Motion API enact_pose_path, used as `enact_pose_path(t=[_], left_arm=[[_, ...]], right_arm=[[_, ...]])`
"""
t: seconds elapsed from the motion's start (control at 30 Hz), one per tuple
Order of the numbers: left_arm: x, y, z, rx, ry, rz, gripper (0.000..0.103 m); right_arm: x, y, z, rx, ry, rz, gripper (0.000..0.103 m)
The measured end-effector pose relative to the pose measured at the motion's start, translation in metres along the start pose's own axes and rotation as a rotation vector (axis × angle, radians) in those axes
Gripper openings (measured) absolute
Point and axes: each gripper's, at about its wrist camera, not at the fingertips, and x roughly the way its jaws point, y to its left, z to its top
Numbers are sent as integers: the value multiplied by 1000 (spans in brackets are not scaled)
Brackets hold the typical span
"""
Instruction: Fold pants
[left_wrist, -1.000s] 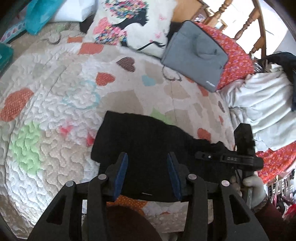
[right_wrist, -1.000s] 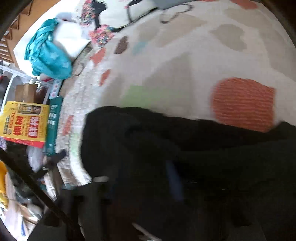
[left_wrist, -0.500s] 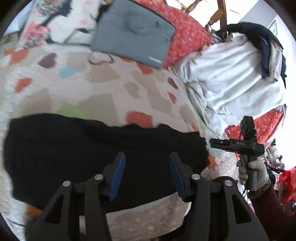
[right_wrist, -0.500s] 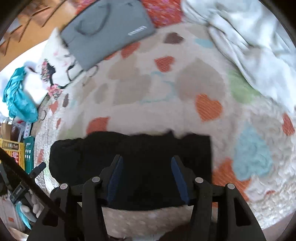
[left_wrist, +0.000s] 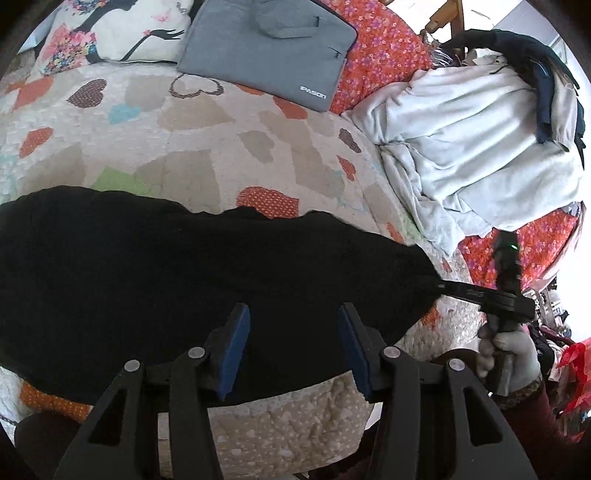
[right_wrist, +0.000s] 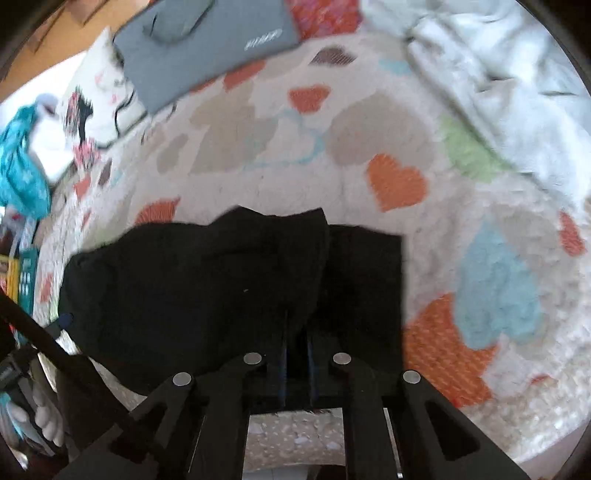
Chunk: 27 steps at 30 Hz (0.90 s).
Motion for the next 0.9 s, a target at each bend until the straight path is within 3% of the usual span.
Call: enact_pose_path(t=[0.2, 0.27, 0.33, 0.37, 0.43, 0.47, 0.63, 0.7, 0.77, 0.8, 0.9], left_arm=[[14, 6, -1, -23, 28, 12, 51], [19, 5, -4, -19, 41, 26, 51], [21, 4, -7, -13, 50, 28, 51], [22, 3, -8, -9, 50, 26, 51], [21, 0, -10, 2, 46, 20, 51], [21, -2, -10, 10, 43, 23, 51], [15, -13, -12, 39, 29, 25, 51], [12, -15, -12, 41, 20, 26, 51], [8, -15, -12, 36, 7, 35, 51], [5, -14, -12, 30, 0, 43, 51], [-2, -5, -11, 8, -17, 67, 51]], right_arm=[[3, -37, -10, 57, 45, -160, 3], [10, -44, -14, 75, 79, -179, 4], [2, -50, -12, 115, 23, -129, 7], [-2, -53, -11, 136, -8, -76, 14], [-8, -58, -7, 181, -60, 5, 69], [-11, -57, -4, 184, -90, 29, 71], [-4, -37, 7, 112, -130, 94, 70], [10, -26, 9, 72, -115, 60, 69], [22, -15, 10, 20, -82, 17, 28], [25, -13, 11, 1, -66, -1, 13], [15, -16, 11, 7, -98, -50, 9]])
